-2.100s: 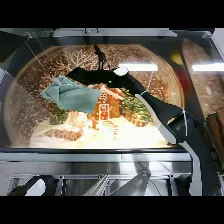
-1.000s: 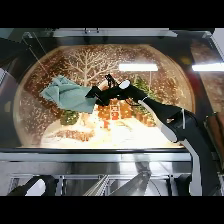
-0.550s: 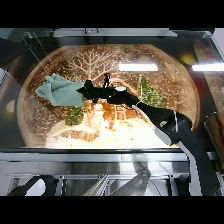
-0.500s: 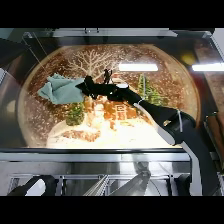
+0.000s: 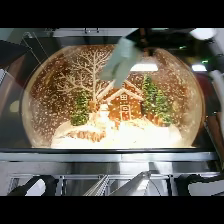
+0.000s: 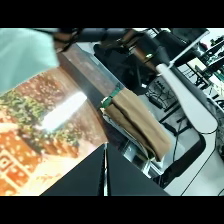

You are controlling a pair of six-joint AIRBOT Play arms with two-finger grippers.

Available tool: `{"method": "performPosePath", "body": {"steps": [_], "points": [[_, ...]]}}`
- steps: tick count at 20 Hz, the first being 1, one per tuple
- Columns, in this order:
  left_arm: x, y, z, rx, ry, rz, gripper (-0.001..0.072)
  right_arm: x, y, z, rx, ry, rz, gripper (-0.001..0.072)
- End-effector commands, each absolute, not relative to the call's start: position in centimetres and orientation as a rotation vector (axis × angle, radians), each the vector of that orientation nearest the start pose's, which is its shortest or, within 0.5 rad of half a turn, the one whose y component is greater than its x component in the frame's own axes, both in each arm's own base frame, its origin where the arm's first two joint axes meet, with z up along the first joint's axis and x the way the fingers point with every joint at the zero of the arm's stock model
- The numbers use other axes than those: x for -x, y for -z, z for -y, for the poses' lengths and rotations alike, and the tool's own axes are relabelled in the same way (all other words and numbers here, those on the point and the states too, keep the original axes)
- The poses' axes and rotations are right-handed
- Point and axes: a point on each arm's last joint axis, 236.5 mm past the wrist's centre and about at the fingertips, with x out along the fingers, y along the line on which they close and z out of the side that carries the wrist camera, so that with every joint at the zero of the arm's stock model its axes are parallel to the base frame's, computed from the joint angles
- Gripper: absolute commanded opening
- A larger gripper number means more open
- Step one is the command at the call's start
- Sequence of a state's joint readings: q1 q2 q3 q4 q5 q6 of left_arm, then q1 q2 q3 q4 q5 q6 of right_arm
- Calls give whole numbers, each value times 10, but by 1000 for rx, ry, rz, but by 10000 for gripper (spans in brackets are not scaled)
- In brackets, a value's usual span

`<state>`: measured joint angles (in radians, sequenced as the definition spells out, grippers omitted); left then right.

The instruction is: Fold the shirts.

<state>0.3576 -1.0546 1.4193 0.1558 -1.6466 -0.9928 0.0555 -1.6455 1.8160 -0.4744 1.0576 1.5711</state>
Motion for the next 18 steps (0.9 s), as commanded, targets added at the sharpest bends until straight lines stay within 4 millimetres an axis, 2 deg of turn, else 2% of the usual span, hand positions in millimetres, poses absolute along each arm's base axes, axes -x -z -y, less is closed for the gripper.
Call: {"method": "performPosePath", "body": {"steps": [1,5,7,9,11,13,14,16,17,18], "points": [[-299,-331,137,444,1129,-530,18,-509,-217,-48,-834,-301,-835,22],[-299,-330,137,445,1127,-531,18,-496,-203,100,-910,-71,-758,22],[-300,-331,137,446,1126,-530,17,-482,-195,150,-954,-31,-754,22],[-300,-330,137,449,1126,-533,16,-459,-196,190,-977,22,-752,22],[-301,-331,136,451,1120,-528,17,-435,-212,219,-988,72,-728,22],[-301,-331,136,450,1120,-528,16,-401,-228,235,-978,108,-752,22],[-301,-331,136,451,1119,-527,16,-381,-228,239,-986,125,-790,22],[-305,-332,136,454,1107,-516,16,-337,-209,244,-994,202,-930,22],[-307,-334,137,446,1107,-503,16,-321,-204,251,-996,265,-959,21],[-309,-334,137,439,1102,-489,16,-312,-210,252,-1014,300,-938,21]]}}
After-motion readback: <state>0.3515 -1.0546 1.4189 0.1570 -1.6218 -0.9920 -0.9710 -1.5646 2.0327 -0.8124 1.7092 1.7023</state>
